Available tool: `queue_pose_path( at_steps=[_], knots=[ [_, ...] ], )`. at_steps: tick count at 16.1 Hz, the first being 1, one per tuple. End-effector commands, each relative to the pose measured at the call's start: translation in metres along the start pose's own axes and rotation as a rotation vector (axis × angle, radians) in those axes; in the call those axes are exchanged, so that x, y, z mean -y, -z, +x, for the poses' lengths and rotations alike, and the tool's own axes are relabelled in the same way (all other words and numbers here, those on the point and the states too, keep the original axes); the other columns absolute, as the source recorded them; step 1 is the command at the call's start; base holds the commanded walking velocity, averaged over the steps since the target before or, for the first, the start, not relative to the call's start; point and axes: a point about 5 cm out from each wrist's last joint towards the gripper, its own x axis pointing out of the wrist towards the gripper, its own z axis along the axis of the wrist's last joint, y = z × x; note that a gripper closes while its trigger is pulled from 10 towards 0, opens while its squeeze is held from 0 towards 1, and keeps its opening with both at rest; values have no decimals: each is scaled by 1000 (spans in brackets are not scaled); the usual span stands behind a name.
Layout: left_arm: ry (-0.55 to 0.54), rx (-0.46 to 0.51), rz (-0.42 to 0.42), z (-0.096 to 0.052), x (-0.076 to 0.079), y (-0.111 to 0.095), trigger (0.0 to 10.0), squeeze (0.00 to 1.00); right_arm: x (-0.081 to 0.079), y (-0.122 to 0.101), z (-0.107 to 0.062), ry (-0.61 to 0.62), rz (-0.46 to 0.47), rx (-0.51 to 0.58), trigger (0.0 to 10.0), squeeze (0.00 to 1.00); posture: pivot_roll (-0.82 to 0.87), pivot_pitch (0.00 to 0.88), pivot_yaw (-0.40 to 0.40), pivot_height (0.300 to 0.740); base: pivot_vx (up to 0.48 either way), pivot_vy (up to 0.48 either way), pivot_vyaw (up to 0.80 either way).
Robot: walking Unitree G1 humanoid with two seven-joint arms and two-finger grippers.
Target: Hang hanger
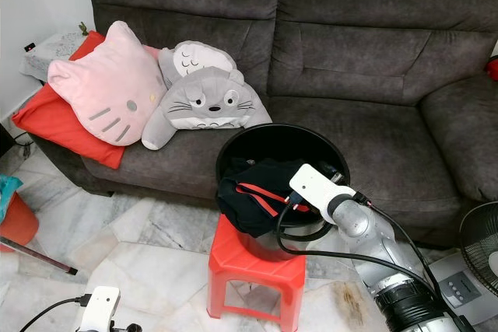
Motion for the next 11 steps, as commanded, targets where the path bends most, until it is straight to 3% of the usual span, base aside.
queue_pose_path(
  at_steps=[1,11],
  knots=[
    [-4,-7,16,0,-1,1,10000,0,8,-7,2,38,-3,28,10000,0,13,0,21,732,0,0,0],
    [4,-8,25,0,-1,1,10000,0,-3,0,12,-15,-10,-8,10000,0,17,0,21,732,0,0,0]
  ],
)
